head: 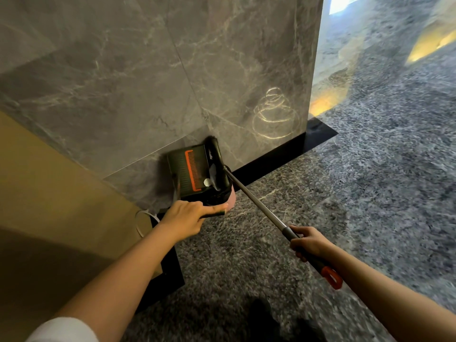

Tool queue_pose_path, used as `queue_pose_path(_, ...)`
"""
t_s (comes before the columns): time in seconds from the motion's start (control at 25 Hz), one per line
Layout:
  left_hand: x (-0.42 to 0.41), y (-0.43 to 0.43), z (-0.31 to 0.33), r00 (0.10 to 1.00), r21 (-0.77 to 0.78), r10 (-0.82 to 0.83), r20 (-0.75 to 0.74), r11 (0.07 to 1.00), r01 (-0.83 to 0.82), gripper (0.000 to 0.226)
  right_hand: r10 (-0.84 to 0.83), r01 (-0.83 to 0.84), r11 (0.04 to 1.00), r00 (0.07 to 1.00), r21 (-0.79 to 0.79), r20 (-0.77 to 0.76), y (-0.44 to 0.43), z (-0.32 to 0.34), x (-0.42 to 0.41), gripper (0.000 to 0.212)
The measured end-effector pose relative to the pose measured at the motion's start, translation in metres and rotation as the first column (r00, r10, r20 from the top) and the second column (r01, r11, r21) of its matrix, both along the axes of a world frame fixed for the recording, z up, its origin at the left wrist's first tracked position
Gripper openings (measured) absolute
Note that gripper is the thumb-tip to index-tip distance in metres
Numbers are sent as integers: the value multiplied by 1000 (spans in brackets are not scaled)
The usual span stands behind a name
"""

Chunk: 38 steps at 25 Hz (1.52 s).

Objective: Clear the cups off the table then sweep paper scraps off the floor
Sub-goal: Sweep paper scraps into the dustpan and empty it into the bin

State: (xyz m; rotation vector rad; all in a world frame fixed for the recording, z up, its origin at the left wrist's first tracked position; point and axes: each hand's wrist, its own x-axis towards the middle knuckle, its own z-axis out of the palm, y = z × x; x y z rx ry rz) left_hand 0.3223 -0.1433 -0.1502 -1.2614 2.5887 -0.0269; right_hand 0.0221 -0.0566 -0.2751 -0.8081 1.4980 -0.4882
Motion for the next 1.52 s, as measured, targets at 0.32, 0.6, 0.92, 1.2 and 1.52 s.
queue_pose_path(0.32,-3,9,-4,1000,-13,18,25,1000,-18,75,-8,8,1000,1000,1,13,0,6,-1,60)
queue_pose_path(0.6,-11,12,-4,974,21,-123,188,992,121,77,-1,1,1000,1000,5,2,-4,11,-2,63)
queue_pose_path(0.92,3,17,-5,943,56,-152,295,988,142,79,-42,41,999,998,20,37,0,7,-2,61)
queue_pose_path(1.2,-4,19,-2,993,-19,30,114,999,-28,78,-32,31,999,999,22,35,1,10,-1,61)
queue_pose_path(1.52,-13,12,9,954,-88,253,-161,959,-269,77,14,-13,1000,1000,-26,7,-3,21,6,55)
